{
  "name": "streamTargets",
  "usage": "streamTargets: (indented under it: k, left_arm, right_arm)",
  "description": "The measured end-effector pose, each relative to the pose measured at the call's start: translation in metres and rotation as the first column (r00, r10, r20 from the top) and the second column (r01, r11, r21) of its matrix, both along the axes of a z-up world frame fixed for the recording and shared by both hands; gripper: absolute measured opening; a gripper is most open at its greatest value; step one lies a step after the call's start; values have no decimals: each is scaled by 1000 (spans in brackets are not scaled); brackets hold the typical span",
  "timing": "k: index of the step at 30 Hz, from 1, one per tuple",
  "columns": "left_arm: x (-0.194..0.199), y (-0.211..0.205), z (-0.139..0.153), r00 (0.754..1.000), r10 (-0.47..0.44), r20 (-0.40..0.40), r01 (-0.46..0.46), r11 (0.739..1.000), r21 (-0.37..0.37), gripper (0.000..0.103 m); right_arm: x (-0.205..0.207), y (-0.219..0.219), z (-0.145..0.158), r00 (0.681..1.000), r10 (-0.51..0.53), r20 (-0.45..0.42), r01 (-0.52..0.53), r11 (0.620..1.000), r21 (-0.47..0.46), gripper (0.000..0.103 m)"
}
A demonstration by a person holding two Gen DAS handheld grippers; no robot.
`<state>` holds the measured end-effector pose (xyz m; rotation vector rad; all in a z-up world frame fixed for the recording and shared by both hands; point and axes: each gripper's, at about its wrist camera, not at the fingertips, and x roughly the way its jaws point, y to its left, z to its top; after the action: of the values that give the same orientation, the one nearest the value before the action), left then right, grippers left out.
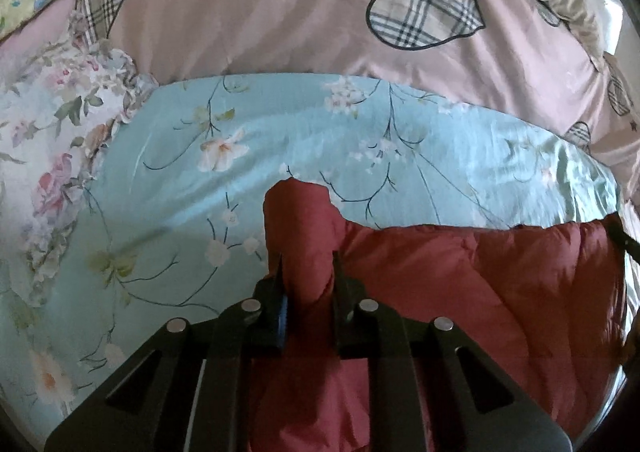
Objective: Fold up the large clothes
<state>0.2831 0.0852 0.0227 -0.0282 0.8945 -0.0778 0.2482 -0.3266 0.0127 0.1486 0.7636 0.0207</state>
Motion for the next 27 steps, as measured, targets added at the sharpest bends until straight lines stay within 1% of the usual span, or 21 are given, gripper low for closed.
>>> streamTargets:
  k: [2,5,9,12,17,21,22,24,26,27]
  left_arm:
    - [11,0,-9,1000,9,-24,-9,1000,-1,13]
    - [26,-3,-29,997,23,-75,-23,1000,5,13]
    - [35,-7,-47,994,28,-106,-27,1000,11,13]
    - [35,-9,-51,994,23,-109,-22,1000,14,13]
    - [39,-7,-56,992,17,-127,-17,1000,-2,14]
    - [39,-6,-56,991,11,-132,-12,1000,-5,15]
    - [39,-5,-55,991,12,-134,-13,1000,-11,16]
    - [39,-2,-53,991,21,-135,-23,1000,-17,22]
    - [38,3,-50,990,39,-134,-43,999,-27,32]
    - [37,7,-49,989,61,-133,-65,997,-27,45]
  right_arm:
    - [10,-5,-10,1000,-18,-24,18,1000,14,8]
    - [22,-10,-28,997,-39,-67,41,998,38,8]
    - [28,-16,-44,993,-56,-100,64,995,72,7]
    - [29,-17,-50,992,-58,-114,68,995,78,6]
    - [30,-16,-54,991,-56,-122,66,995,79,6]
    - [31,-17,-56,990,-56,-130,66,995,78,6]
    - [31,-16,-55,990,-56,-130,67,995,76,6]
    - [31,-15,-55,990,-59,-129,68,995,66,6]
    - [30,-13,-54,989,-65,-132,73,996,54,7]
    - [30,-12,-54,989,-65,-135,72,996,51,7]
